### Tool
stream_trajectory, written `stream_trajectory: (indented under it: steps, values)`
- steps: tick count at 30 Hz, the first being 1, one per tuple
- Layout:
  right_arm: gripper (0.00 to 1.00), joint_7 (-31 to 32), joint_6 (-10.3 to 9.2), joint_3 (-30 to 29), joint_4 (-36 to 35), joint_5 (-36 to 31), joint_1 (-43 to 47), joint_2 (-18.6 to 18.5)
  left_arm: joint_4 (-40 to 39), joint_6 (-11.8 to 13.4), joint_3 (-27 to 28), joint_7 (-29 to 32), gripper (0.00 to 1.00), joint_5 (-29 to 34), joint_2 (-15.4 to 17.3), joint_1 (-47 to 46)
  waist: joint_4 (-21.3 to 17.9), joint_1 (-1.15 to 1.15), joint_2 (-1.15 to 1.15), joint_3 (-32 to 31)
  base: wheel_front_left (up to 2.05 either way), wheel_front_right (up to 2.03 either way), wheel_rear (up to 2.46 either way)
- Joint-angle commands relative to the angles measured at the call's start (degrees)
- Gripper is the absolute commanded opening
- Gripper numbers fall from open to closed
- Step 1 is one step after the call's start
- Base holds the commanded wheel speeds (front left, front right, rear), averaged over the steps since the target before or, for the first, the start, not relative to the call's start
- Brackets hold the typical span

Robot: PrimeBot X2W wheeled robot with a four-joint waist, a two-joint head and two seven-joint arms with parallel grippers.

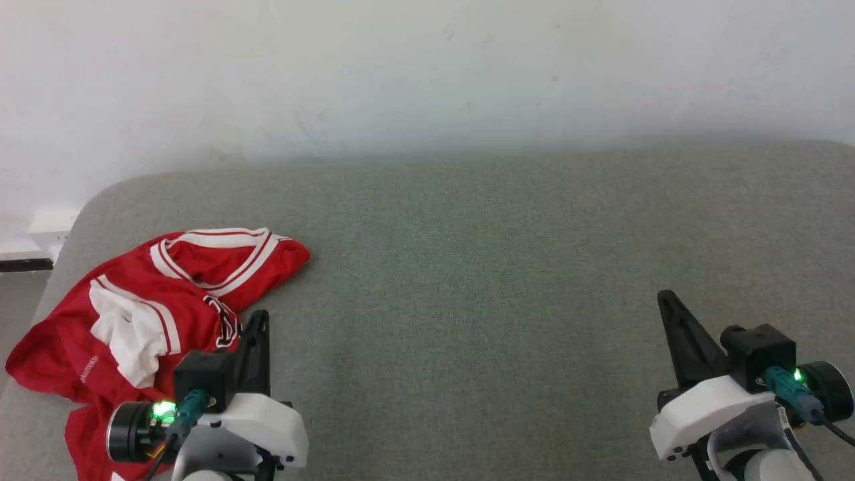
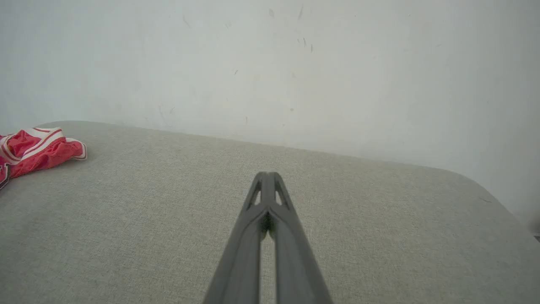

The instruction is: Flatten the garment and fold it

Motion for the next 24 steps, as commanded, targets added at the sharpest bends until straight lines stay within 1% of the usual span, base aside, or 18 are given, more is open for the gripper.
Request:
stream_trajectory:
  steps: [1,24]
  values:
    - [0.0,0.03,-0.05,-0.1,0.07,-0.36,-0.49,0.19,-0.27,0.3,-0.04,0.02,0.0,0.21,-0.11,-0.68,0.0,0.0,0.0,0.0,0.0,0.0,0.0]
    - [0.0,0.03,-0.05,-0.1,0.07,-0.36,-0.49,0.19,-0.27,0.3,-0.04,0.02,0.0,0.21,-0.11,-0.68,0.0,0.0,0.0,0.0,0.0,0.0,0.0]
